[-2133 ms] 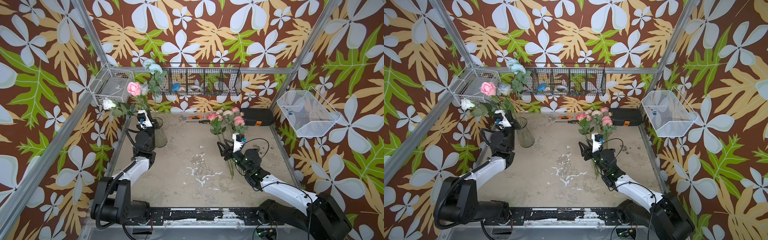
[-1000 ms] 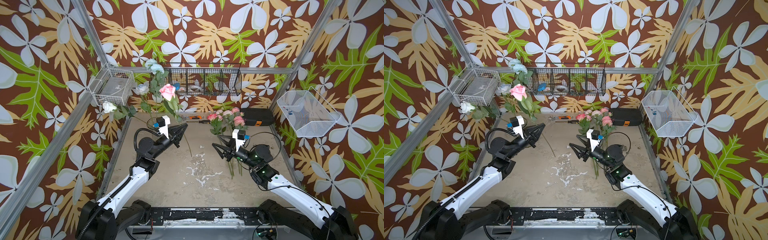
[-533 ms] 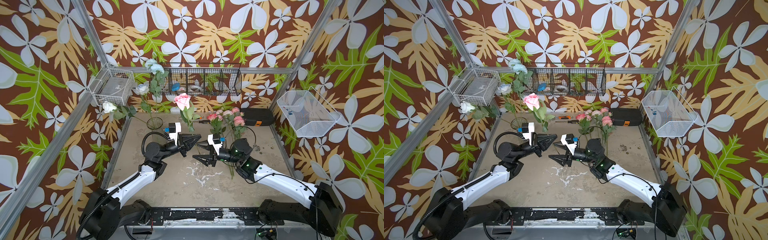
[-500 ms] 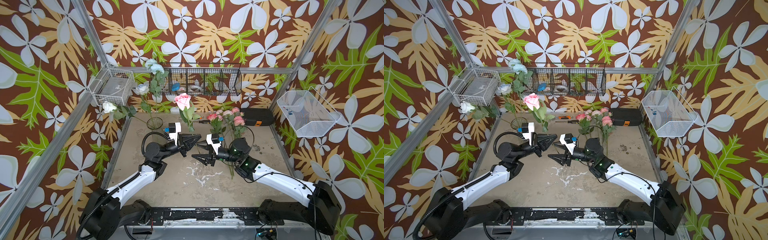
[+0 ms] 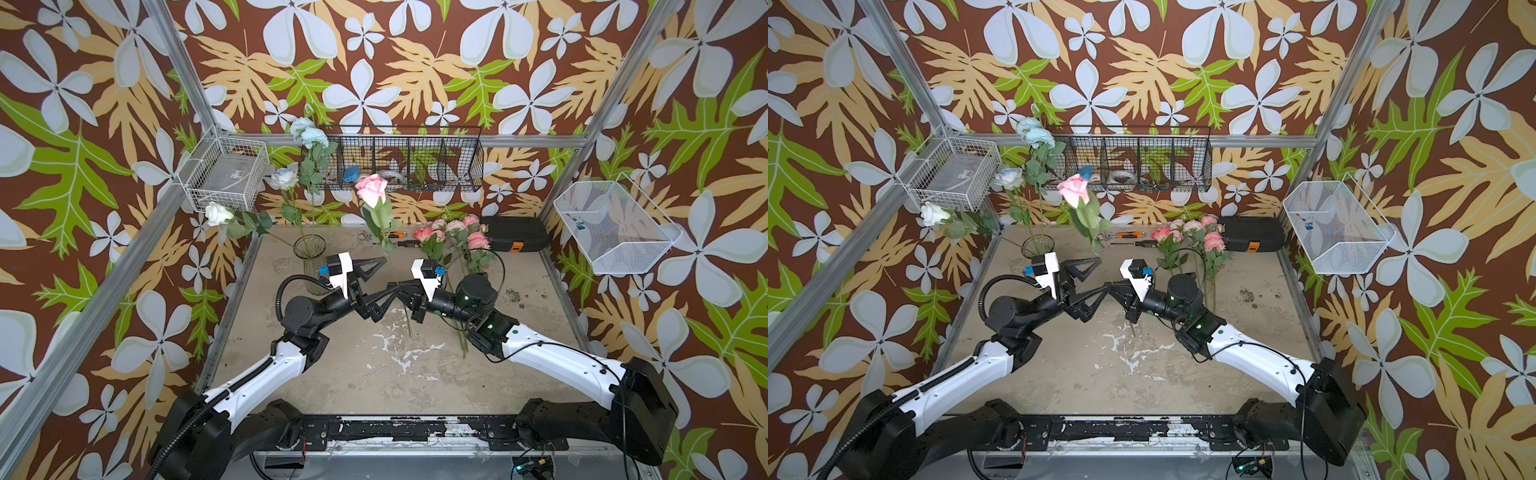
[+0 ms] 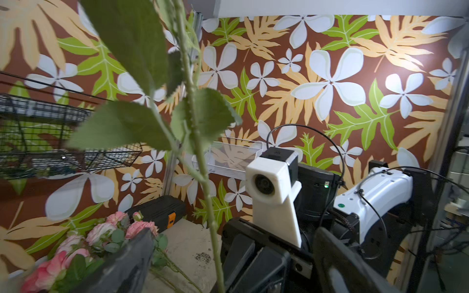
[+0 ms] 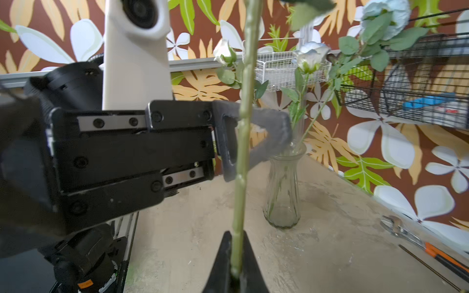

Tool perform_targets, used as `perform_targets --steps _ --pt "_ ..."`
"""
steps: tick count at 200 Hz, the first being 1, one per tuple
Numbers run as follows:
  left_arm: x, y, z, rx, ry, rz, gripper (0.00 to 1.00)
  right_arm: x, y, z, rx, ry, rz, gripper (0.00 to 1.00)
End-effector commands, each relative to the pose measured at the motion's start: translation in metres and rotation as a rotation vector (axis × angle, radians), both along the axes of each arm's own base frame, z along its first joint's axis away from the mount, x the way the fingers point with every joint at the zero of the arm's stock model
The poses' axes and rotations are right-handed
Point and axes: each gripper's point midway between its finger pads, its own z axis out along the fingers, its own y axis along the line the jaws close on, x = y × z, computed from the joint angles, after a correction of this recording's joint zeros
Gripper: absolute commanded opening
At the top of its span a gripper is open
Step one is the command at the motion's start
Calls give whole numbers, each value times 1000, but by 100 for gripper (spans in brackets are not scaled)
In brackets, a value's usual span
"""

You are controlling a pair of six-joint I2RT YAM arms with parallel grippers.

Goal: Pick out pink flowers from the vase
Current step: Place the flower at the center of the board.

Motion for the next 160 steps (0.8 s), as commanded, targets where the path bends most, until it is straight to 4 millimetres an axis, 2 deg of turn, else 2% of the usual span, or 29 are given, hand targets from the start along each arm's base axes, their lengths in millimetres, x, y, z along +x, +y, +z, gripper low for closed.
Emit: perform_targets --steps 1,17,36,58,72,84,110,134,160 --pt "15 37 -6 -62 7 245 100 30 -30 -15 5 130 -174 0" --pt "13 60 -21 -76 31 356 100 49 -60 -38 -40 241 -282 0" --pt "12 78 -46 -53 89 442 100 68 -104 -76 -170 411 -471 0" --pt "9 85 -76 0 153 477 100 79 -160 -112 -356 565 -719 0" --pt "9 89 -95 24 196 494 100 81 -185 -132 -446 630 -799 0" --pt "8 89 -104 31 214 492 100 86 -206 -147 -484 668 -870 0" --pt "11 87 -116 44 235 488 100 104 -234 -174 -519 740 -952 0" --pt "19 85 -127 113 233 518 100 123 -240 -202 -599 776 -981 0" --pt "26 101 -132 145 229 635 100 140 -242 -224 -651 792 -1009 0"
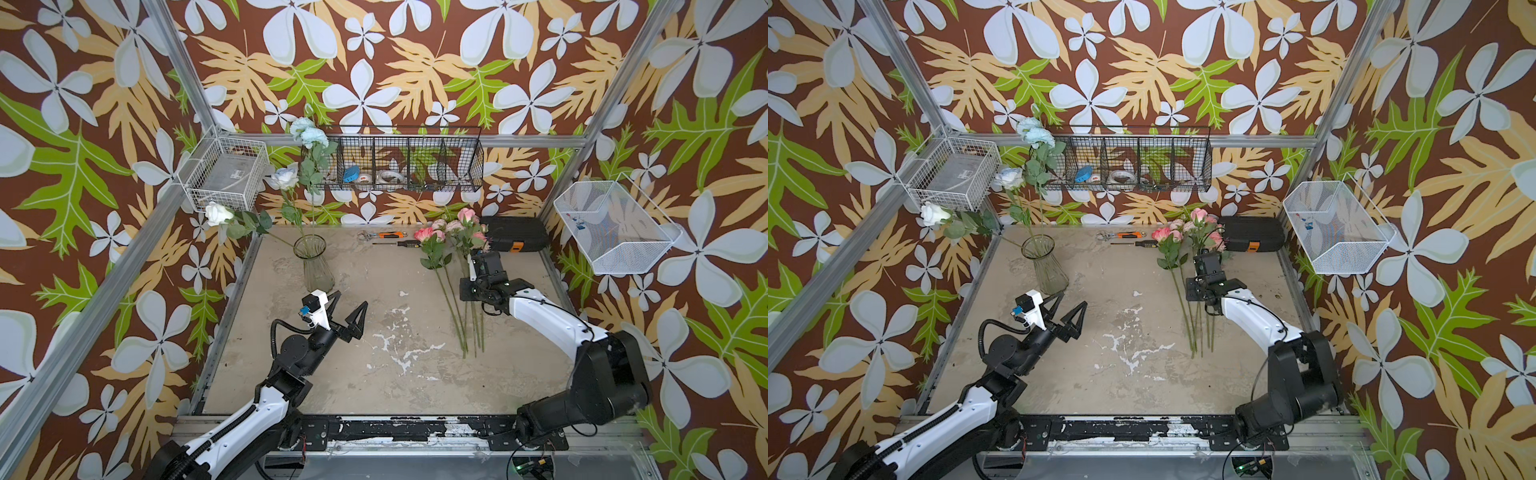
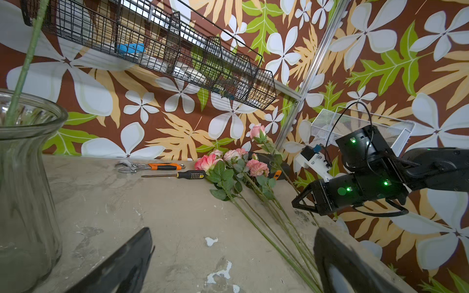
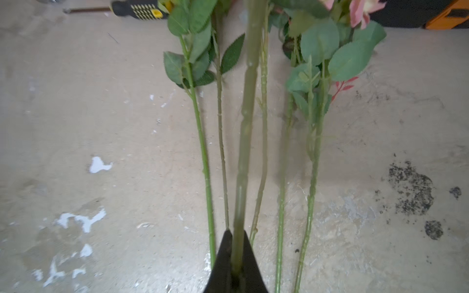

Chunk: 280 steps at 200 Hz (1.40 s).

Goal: Pick out pink flowers from the vase
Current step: Place the flower at the center of the board, then reset both arms

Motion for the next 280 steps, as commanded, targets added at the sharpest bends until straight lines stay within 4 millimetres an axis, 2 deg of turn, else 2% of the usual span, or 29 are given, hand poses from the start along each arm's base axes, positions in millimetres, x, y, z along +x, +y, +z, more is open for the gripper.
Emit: perform_targets --steps 1,56,81,94,104,130,152,166,177,197,206,219,238,248,261,280 --pt "7 17 1 49 -28 114 100 12 -8 -12 -67 15 -25 0" --pt "10 55 6 106 -100 343 100 35 -4 -43 -76 54 -58 0" --pt "11 71 5 156 -124 444 100 42 -7 -52 -111 62 -70 16" --pt "11 83 6 175 -141 524 100 47 -8 -52 -113 59 -80 33" --pt "13 93 9 191 -143 590 100 49 -6 -50 -106 54 -82 39" --pt "23 116 11 209 -135 717 100 51 -8 -31 -95 12 -105 55" --pt "36 144 6 216 -78 840 100 47 -21 3 -109 -81 -159 62" --pt "39 163 1 232 -42 940 100 41 -36 35 -123 -196 -225 72" --pt "38 177 -4 249 -8 1012 100 32 -56 60 -154 -306 -311 82" --pt "45 182 -20 330 68 1015 100 8 -97 97 -252 -483 -480 84" --pt "49 186 -28 340 113 1007 100 2 -103 106 -289 -548 -482 84" --pt "52 197 -40 342 172 1021 100 -4 -102 107 -317 -601 -424 84" --pt "61 202 -52 372 229 1007 100 -15 -112 108 -334 -622 -463 86" --pt "71 204 -65 379 290 975 100 -19 -120 107 -313 -626 -500 100" --pt "80 206 -80 355 345 936 100 -21 -124 105 -271 -650 -503 100" --pt "84 202 -89 321 356 893 100 -25 -133 96 -206 -674 -510 100"
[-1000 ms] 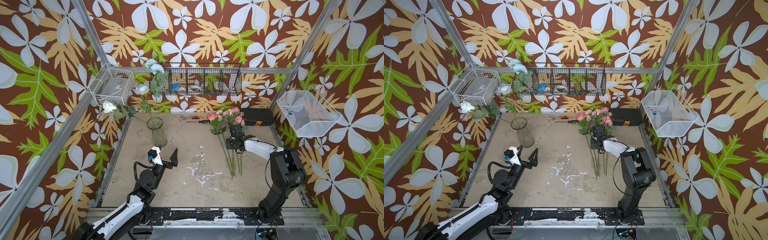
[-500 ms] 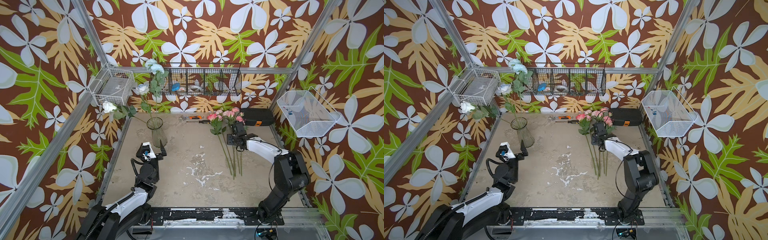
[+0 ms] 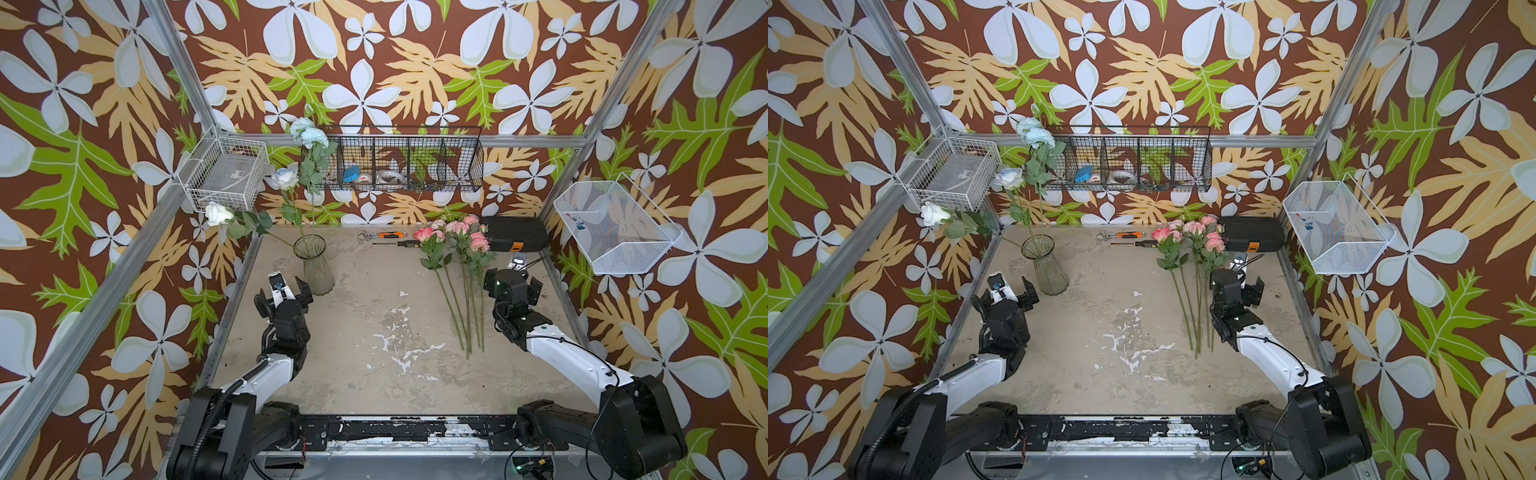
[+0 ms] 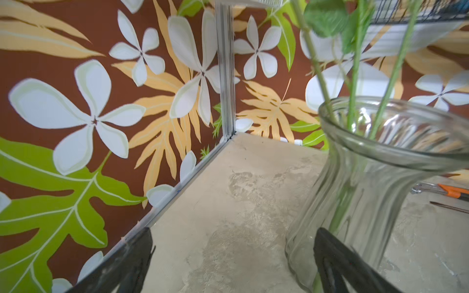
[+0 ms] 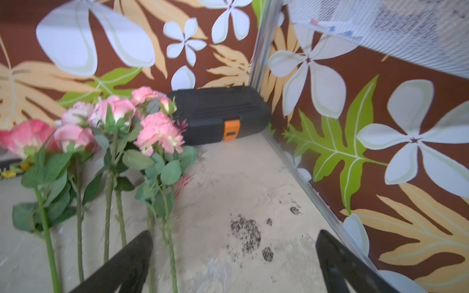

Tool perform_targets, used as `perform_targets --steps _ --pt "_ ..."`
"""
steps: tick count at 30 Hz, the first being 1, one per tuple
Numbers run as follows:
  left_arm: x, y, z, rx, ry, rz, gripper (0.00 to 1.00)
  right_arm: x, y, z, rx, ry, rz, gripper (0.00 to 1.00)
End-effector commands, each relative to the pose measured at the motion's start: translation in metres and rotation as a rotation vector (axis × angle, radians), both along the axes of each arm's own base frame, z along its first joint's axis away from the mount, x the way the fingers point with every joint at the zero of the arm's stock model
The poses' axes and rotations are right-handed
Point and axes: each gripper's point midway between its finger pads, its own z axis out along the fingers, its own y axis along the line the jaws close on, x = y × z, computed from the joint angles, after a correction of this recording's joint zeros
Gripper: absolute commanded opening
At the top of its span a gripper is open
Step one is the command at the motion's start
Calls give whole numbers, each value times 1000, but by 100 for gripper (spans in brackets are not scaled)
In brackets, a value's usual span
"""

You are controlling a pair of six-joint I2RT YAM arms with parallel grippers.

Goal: Pick out pink flowers from the vase
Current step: Reset both arms

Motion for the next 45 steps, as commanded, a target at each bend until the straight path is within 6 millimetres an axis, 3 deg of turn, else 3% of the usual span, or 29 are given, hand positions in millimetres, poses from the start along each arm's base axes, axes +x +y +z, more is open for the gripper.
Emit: perform_targets --steps 1,6,8,11,14,17,18,20,21,22,25,28,31,34,38,45 --pt "7 -11 -21 -91 37 -82 100 0 -7 7 65 -102 -3 100" --pt "-13 -5 -23 -67 -70 -72 100 -11 -8 -8 -4 -150 62 100" --pt "-12 -2 -27 -69 -41 -55 100 -14 -12 -14 -48 -165 58 100" --pt "-6 -14 -27 -90 -54 -129 100 -11 -17 -45 -40 -102 88 100" --pt "-22 -30 -16 -133 -160 -232 100 -19 -10 -54 -72 -166 159 100" --pt "-48 -19 -4 -117 -287 -184 100 -23 -1 -57 -85 -200 224 99" --pt "-49 -18 -11 -123 -283 -179 100 -30 1 -57 -83 -223 239 97" --pt "-37 -33 -16 -85 -259 -266 100 -43 13 -53 -109 -277 323 91" --pt "-32 -36 -16 -63 -257 -278 100 -43 18 -53 -129 -282 353 99" --pt "-32 -37 -19 -64 -239 -278 100 -40 18 -54 -131 -271 352 100" --pt "-25 -29 -27 -99 -201 -222 100 -16 -8 -68 -25 -191 254 100" --pt "7 -42 -42 -83 -61 -277 100 -13 -13 -70 -3 -183 243 100" --pt "-6 -32 -35 -89 -126 -231 100 -13 -12 -70 -7 -180 244 100" --pt "0 -35 -36 -86 -112 -242 100 -13 -12 -70 -7 -179 244 100" --pt "9 -56 -40 -55 -66 -370 100 -13 -13 -70 -7 -178 243 100" --pt "7 -52 -39 -63 -78 -356 100 -13 -13 -70 -7 -178 243 100"
